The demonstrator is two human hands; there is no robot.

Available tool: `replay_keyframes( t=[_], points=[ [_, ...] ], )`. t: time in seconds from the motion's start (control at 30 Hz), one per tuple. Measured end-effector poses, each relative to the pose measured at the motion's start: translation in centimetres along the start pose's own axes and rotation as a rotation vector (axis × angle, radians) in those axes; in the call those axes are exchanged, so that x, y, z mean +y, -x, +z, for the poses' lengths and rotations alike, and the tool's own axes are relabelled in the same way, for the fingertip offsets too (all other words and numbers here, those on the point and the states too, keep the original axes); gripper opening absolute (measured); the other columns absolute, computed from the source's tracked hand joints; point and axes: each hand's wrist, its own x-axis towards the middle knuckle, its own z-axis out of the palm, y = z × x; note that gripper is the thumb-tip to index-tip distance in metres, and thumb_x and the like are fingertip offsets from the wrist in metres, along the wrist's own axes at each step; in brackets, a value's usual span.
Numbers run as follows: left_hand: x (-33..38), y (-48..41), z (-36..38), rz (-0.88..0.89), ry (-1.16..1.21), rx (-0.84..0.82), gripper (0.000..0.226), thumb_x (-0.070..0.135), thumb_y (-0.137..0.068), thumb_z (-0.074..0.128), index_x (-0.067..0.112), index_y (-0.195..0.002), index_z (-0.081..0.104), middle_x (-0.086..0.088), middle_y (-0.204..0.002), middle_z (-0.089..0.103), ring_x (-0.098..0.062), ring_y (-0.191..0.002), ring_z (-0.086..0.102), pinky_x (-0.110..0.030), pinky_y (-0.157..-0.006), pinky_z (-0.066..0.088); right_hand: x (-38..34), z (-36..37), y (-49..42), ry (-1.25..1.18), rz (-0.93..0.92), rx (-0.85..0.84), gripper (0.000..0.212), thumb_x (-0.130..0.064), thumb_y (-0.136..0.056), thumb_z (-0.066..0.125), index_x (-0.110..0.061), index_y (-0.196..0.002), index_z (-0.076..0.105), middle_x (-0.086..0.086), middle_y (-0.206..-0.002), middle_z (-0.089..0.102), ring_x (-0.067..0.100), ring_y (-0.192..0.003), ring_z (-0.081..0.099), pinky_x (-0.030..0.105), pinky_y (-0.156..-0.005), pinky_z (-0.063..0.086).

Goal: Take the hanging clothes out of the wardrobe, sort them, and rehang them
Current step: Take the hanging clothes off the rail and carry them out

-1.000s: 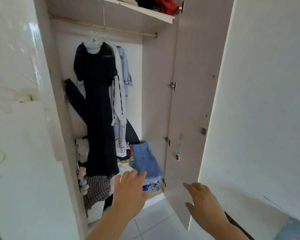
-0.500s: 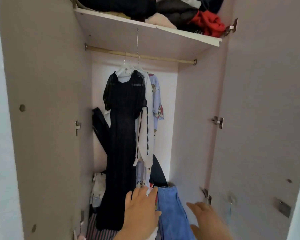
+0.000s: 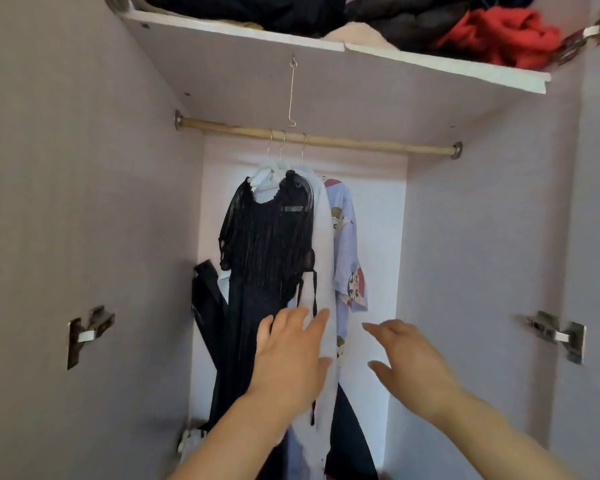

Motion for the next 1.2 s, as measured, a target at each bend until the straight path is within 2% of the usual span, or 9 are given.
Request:
replay_keyframes(
  t=[0.1,0.27,0.5,0.7,0.83,0.9,1.0,1.1,1.2],
  points=[
    [-0.2,-6.6,-0.1,0.005,-0.039,0.110,0.064,0.041,-0.095,0.046,0.028,-0.149,0.015,0.000,-0.148,0.026,-0.019,-0.137,0.019,-0.033,-0.111,0.007,2.3,-1.5,-6.8,-0.020,-0.076,0.104,0.052,-0.030,-0.095,0.048,-0.026,-0.144,0.030,-0.004,-0.139,0.040,0.016,-0.124,0.039,0.020,-0.096,0.034],
    [-0.9,-15.9,-1.3,-0.005,-0.045,0.351,0.062,0.038,-0.091,0.053,0.025,-0.145,0.027,0.000,-0.140,0.036,-0.021,-0.132,0.027,-0.034,-0.106,0.014,3.9,-4.8,-16.0,-0.024,-0.166,0.279,0.054,-0.026,-0.095,0.049,-0.024,-0.145,0.029,0.003,-0.140,0.039,0.022,-0.125,0.038,0.028,-0.097,0.037],
    [-2.9,-25.4,-1.7,-0.004,-0.106,0.426,0.053,0.035,-0.094,0.047,0.026,-0.143,0.030,0.000,-0.146,0.030,-0.021,-0.133,0.025,-0.036,-0.108,0.017,2.5,-8.4,-26.3,-0.115,-0.235,0.550,0.049,-0.016,-0.092,0.051,-0.022,-0.140,0.040,0.006,-0.137,0.042,0.024,-0.125,0.039,0.032,-0.096,0.036],
    [-5.4,-29.8,0.6,0.078,-0.136,0.335,0.044,0.042,-0.094,0.041,0.028,-0.136,0.040,0.003,-0.147,0.030,-0.020,-0.136,0.021,-0.042,-0.112,0.013,2.7,-7.6,-34.1,-0.012,-0.192,0.445,0.050,-0.017,-0.092,0.051,-0.018,-0.141,0.040,0.010,-0.140,0.040,0.029,-0.125,0.042,0.038,-0.099,0.039],
    [-7.5,-29.6,1.7,0.165,-0.112,0.482,0.048,0.041,-0.084,0.030,0.023,-0.120,0.057,0.002,-0.129,0.053,-0.022,-0.125,0.041,-0.043,-0.108,0.021,2.8,-6.3,-37.5,0.202,-0.225,0.392,0.042,-0.019,-0.091,0.053,-0.019,-0.132,0.047,0.011,-0.124,0.051,0.030,-0.110,0.051,0.040,-0.090,0.046],
    [-8.8,-29.3,2.0,0.198,-0.100,0.560,0.046,0.041,-0.079,0.034,0.022,-0.110,0.062,0.003,-0.118,0.060,-0.022,-0.114,0.051,-0.040,-0.103,0.025,2.9,-6.0,-39.0,0.304,-0.191,0.385,0.034,-0.022,-0.092,0.051,-0.020,-0.127,0.049,0.009,-0.118,0.053,0.030,-0.106,0.051,0.038,-0.085,0.046],
    [-10.7,-28.9,2.5,0.224,-0.085,0.629,0.041,0.039,-0.078,0.041,0.022,-0.108,0.063,0.004,-0.113,0.062,-0.019,-0.108,0.051,-0.036,-0.100,0.021,3.3,-5.6,-41.2,0.341,-0.129,0.353,0.029,-0.028,-0.094,0.050,-0.020,-0.121,0.048,0.009,-0.114,0.053,0.031,-0.106,0.050,0.038,-0.081,0.045],
    [-12.1,-28.6,3.0,0.254,-0.057,0.667,0.041,0.038,-0.080,0.042,0.021,-0.109,0.064,0.005,-0.116,0.061,-0.017,-0.111,0.050,-0.041,-0.105,0.030,3.2,-4.9,-43.4,0.268,-0.089,0.327,0.051,-0.041,-0.094,0.049,-0.018,-0.137,0.036,0.010,-0.126,0.049,0.031,-0.115,0.047,0.039,-0.087,0.043],
    [-13.0,-28.7,3.4,0.270,-0.045,0.687,0.040,0.038,-0.081,0.041,0.021,-0.109,0.064,0.006,-0.118,0.061,-0.017,-0.112,0.053,-0.047,-0.103,0.033,3.1,-4.0,-45.7,0.174,-0.104,0.358,0.066,-0.042,-0.092,0.051,-0.018,-0.146,0.022,0.010,-0.133,0.046,0.030,-0.119,0.045,0.042,-0.092,0.044]
  ],
)
